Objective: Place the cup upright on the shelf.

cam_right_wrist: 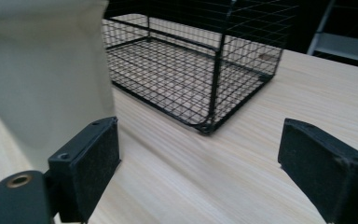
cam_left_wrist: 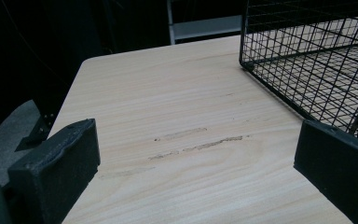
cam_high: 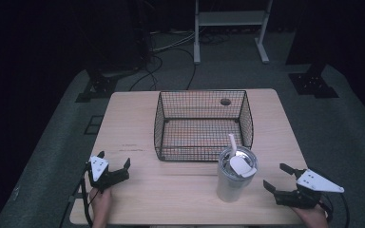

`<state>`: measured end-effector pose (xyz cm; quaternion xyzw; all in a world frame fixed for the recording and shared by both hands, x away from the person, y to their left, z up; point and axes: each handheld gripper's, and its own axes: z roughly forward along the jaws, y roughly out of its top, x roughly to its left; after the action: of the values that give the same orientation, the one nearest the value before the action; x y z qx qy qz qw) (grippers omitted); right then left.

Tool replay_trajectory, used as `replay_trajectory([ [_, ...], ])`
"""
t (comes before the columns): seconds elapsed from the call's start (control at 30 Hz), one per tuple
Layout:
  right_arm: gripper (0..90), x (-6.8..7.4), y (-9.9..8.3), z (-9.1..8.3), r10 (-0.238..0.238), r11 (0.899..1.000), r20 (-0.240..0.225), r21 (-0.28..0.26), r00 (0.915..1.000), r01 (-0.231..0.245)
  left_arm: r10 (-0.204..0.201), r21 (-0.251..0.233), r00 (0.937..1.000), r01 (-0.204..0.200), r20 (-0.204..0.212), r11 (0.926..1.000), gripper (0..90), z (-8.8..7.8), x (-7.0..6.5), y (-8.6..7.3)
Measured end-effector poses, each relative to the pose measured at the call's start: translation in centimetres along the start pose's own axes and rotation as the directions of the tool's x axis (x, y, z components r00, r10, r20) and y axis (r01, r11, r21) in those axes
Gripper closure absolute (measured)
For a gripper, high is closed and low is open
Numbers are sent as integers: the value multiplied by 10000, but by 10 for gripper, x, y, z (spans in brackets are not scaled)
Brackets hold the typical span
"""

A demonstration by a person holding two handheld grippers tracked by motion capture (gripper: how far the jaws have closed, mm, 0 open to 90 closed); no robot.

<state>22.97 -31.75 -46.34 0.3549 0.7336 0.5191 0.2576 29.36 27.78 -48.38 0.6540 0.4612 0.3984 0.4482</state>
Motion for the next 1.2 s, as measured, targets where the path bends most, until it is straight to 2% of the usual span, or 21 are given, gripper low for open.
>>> replay_trajectory([
  [0.17, 93, 8, 3, 2, -19, 10000, -692, 77, 9976, 25, 48, -11, 10000, -48, 12, 10000, 0, 0, 0, 0],
  [0.3, 82, 19, 8, 7, -85, 9999, -1246, 97, 9922, 98, 61, -24, 10000, -61, 0, 10000, 0, 0, -1, 0],
  [0.33, 82, 19, 8, 7, -85, 9999, -1246, 97, 9922, 98, 61, -24, 10000, -61, 0, 10000, 0, 0, -1, 0],
  [0.37, 62, 26, 12, 11, -156, 9999, -1570, -23, 9875, 154, 59, -21, 10000, -59, 5, 10000, 0, 0, -1, 0],
  [0.5, 49, 37, 18, 17, -336, 9994, -1888, -102, 9814, 323, 117, -35, 9999, -117, -27, 9999, 0, -1, -1, 0],
  [0.63, 35, 42, 21, 21, -412, 9991, -2019, -97, 9785, 401, 150, -53, 9999, -150, 3, 9999, 0, 0, -1, 0],
  [0.77, 31, 49, 23, 31, -246, 9997, -2293, -52, 9731, 241, 169, -42, 9999, -169, 11, 9998, 0, 0, -2, 0],
  [0.97, 24, 60, 27, 49, -548, 9985, -2534, -206, 9658, 512, 207, -41, 9998, -207, 12, 9998, 0, 0, -2, 0],
  [1.2, 24, 65, 29, 62, -658, 9972, -2578, -522, 9640, 541, 259, -12, 9997, -259, 19, 9997, 0, 0, -2, 0],
])
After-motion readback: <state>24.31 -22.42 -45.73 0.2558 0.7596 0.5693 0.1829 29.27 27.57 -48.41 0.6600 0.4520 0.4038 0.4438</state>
